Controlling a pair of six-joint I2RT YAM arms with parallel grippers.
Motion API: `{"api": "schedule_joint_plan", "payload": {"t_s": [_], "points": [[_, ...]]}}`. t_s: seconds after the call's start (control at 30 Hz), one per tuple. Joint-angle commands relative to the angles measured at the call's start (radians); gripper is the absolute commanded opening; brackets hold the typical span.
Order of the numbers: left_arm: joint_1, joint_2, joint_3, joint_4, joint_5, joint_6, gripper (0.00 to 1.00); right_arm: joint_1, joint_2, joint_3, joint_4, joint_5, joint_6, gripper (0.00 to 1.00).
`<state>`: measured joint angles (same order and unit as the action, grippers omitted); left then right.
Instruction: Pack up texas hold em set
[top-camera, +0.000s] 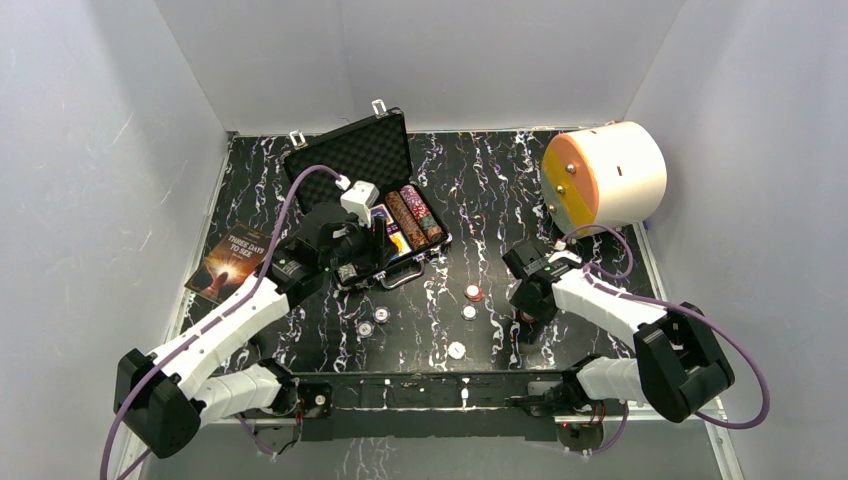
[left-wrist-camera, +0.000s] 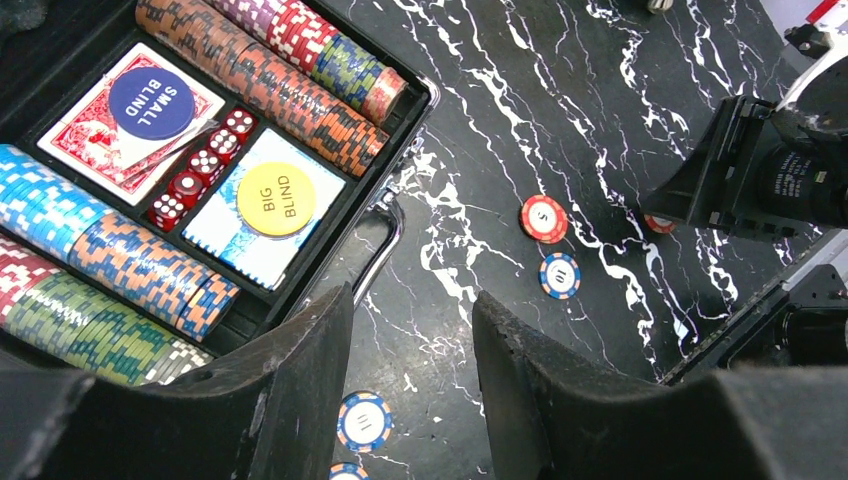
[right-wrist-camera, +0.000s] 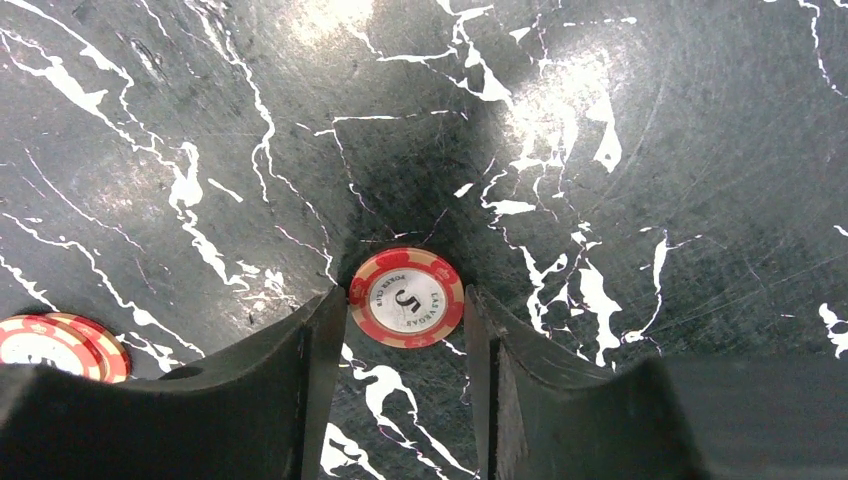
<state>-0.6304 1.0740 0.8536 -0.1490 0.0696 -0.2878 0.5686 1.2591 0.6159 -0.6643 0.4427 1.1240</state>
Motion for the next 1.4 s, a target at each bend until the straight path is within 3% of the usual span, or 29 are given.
{"api": "schedule_joint_plan", "payload": {"t_s": [0.0, 0.3, 0.43, 0.63, 0.9, 1.03, 1.37], "points": [[0.001, 0.001, 0.055, 0.016, 0.032, -0.004, 0.47, -0.004, 0.019, 0.003, 0.074, -0.019, -0.023, 0.54], [0.001, 0.003, 0.065, -0.016, -0.011, 0.011, 0.47, -0.004, -0.001, 0.059, 0.111, -0.029, -0.133, 0.53], [0.002, 0.000, 0.059, -0.020, -0.036, 0.012, 0.47, -0.005, 0.039, 0.105, 0.205, -0.169, -0.292, 0.55], [0.002, 0.017, 0.059, -0.023, -0.040, 0.012, 0.47, 0.000, 0.119, 0.185, 0.253, -0.251, -0.375, 0.55], [0.001, 0.024, 0.046, -0.018, -0.043, 0.013, 0.48, 0.001, 0.151, 0.217, 0.030, -0.035, -0.228, 0.70], [0.001, 0.030, 0.043, -0.019, -0.040, 0.016, 0.48, -0.001, 0.117, 0.144, 0.010, -0.027, -0.171, 0.75], [0.001, 0.042, 0.052, -0.009, -0.007, 0.001, 0.48, -0.009, 0.104, 0.058, 0.124, -0.084, -0.175, 0.67]]}}
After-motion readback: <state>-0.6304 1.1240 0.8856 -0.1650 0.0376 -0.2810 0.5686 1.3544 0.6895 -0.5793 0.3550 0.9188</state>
